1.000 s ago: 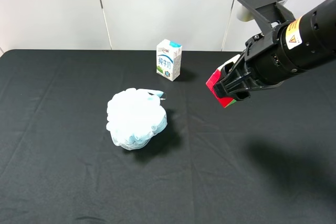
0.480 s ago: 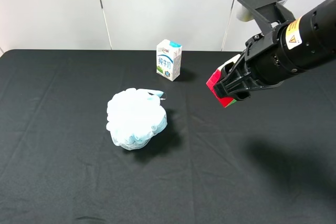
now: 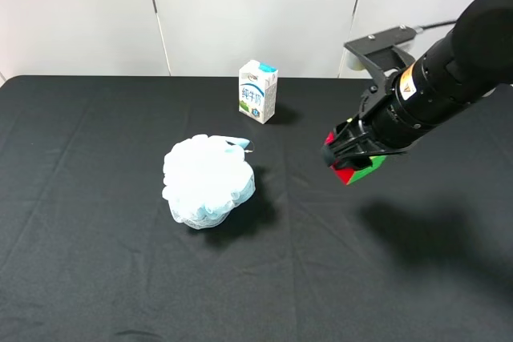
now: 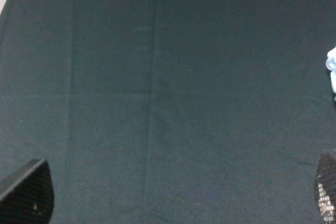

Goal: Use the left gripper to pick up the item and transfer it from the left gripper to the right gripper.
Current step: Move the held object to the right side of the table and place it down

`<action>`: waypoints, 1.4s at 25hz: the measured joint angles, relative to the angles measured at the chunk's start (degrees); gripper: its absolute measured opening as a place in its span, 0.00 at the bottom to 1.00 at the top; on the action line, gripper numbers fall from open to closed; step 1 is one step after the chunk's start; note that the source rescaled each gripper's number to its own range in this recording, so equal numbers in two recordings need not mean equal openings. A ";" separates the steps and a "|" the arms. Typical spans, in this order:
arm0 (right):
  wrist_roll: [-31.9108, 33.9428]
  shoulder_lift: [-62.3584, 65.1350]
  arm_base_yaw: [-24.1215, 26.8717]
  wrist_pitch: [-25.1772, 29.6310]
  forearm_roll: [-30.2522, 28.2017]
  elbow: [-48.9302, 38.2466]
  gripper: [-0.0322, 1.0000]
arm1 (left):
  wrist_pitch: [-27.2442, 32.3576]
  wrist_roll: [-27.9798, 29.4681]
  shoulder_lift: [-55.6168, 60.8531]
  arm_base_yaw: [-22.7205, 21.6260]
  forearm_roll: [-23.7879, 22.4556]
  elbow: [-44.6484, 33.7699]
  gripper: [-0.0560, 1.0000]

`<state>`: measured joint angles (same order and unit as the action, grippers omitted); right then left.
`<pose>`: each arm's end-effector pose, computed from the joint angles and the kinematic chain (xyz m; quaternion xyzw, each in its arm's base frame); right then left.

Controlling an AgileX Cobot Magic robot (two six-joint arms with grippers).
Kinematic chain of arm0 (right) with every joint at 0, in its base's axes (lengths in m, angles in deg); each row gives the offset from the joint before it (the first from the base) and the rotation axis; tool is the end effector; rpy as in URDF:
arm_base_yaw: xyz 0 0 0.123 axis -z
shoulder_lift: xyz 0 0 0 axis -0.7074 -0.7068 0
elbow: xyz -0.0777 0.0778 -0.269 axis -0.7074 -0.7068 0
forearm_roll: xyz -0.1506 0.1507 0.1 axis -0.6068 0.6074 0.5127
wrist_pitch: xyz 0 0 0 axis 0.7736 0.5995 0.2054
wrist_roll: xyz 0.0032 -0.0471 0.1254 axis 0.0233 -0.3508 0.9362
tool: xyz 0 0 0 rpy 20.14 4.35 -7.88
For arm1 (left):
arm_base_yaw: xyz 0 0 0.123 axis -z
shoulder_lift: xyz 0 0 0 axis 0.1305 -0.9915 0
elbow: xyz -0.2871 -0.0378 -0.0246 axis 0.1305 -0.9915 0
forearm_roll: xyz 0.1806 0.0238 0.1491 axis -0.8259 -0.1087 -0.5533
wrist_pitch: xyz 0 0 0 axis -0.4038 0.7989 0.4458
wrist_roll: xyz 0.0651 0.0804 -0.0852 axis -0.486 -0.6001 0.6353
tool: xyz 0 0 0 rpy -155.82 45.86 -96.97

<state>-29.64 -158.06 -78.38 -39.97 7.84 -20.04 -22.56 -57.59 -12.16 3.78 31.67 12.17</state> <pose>0.2349 0.1449 0.2003 -0.2134 0.9507 0.0498 0.2196 0.0129 0.0022 0.2477 -0.0230 0.8533 0.0258 0.5202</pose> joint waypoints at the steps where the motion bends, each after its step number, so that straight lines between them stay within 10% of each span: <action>1: 0.10 -0.74 1.42 0.00 0.00 0.00 0.03 | 0.00 0.00 0.00 0.00 0.00 0.00 1.00; 12: -2.15 -4.86 10.78 -2.57 -0.17 0.00 0.03 | 0.00 0.00 0.00 0.00 0.00 0.00 1.00; 28: -2.23 -4.86 11.06 -3.65 -0.43 0.00 0.03 | 0.00 0.00 0.00 0.00 0.04 0.00 1.00; 32: -2.23 -4.86 11.06 -3.65 -0.43 0.00 0.78 | 0.00 0.00 0.00 0.00 0.04 0.00 1.00; 35: -2.23 -4.86 11.06 -3.65 -0.43 0.00 0.95 | 0.00 0.00 0.00 0.00 0.11 0.00 1.00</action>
<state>-31.86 -162.93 -67.32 -43.62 7.40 -20.04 -22.56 -57.59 -12.16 3.78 31.78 12.17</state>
